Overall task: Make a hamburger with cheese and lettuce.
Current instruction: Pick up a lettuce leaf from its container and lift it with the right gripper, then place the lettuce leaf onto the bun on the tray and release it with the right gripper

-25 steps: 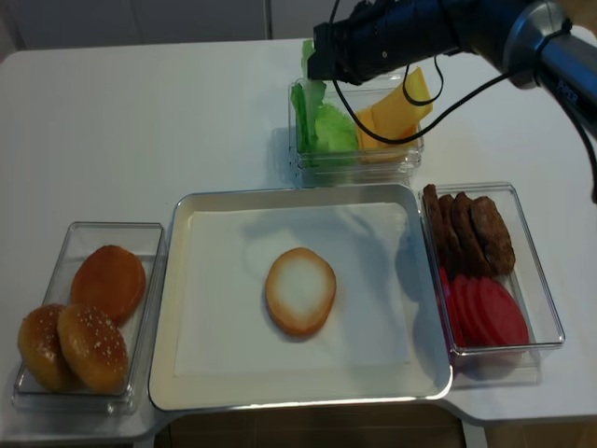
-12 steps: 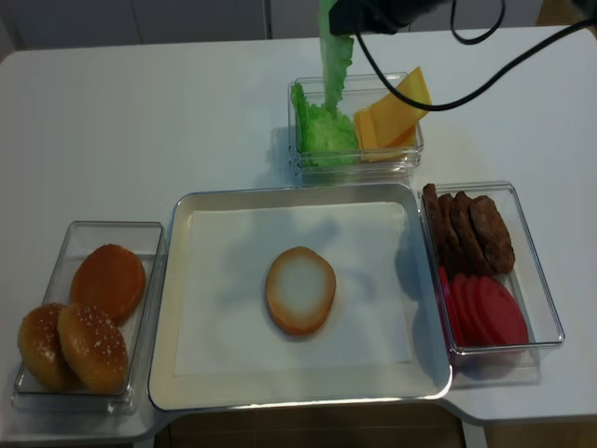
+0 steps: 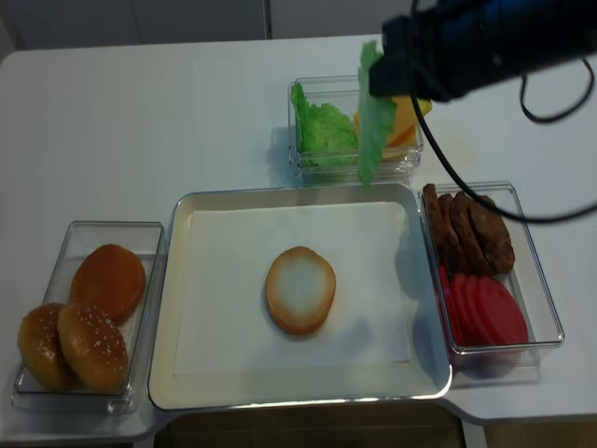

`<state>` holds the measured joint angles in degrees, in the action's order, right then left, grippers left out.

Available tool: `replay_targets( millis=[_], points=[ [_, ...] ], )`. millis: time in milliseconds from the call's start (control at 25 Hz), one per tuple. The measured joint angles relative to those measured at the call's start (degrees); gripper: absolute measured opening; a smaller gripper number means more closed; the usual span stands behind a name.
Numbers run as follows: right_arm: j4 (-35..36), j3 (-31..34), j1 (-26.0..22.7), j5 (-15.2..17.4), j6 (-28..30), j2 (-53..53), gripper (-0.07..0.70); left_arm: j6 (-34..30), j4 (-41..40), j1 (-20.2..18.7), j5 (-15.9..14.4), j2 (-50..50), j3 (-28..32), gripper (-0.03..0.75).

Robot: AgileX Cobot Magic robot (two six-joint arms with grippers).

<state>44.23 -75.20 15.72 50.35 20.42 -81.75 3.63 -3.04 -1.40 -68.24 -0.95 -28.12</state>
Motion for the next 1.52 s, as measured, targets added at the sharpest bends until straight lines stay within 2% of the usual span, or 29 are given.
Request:
replay_targets(
  millis=[200,360,480,720,1000,1280,1520],
  points=[
    [0.0,7.7,0.0,-1.2,-1.7,5.3,0.031,0.0,0.0,0.0,0.0,0.0,0.0,0.422],
    [-0.2,11.5,0.3,-2.4,-3.5,6.4,0.031,0.0,0.0,0.0,0.0,0.0,0.0,0.422],
    [-4.5,13.2,2.6,-5.4,-7.4,6.4,0.031,0.0,0.0,0.0,0.0,0.0,0.0,0.422],
    [-17.9,13.7,11.2,-10.3,-19.9,4.9,0.031,0.0,0.0,0.0,0.0,0.0,0.0,0.422],
    [-22.2,13.7,16.7,-16.2,-25.0,0.2,0.031,0.0,0.0,0.0,0.0,0.0,0.0,0.422],
    [-26.3,13.7,17.2,-19.2,-27.6,-3.0,0.031,0.0,0.0,0.0,0.0,0.0,0.0,0.422],
    [-30.5,13.7,17.2,-19.5,-28.3,-5.1,0.031,0.0,0.0,0.0,0.0,0.0,0.0,0.422]
  ],
)
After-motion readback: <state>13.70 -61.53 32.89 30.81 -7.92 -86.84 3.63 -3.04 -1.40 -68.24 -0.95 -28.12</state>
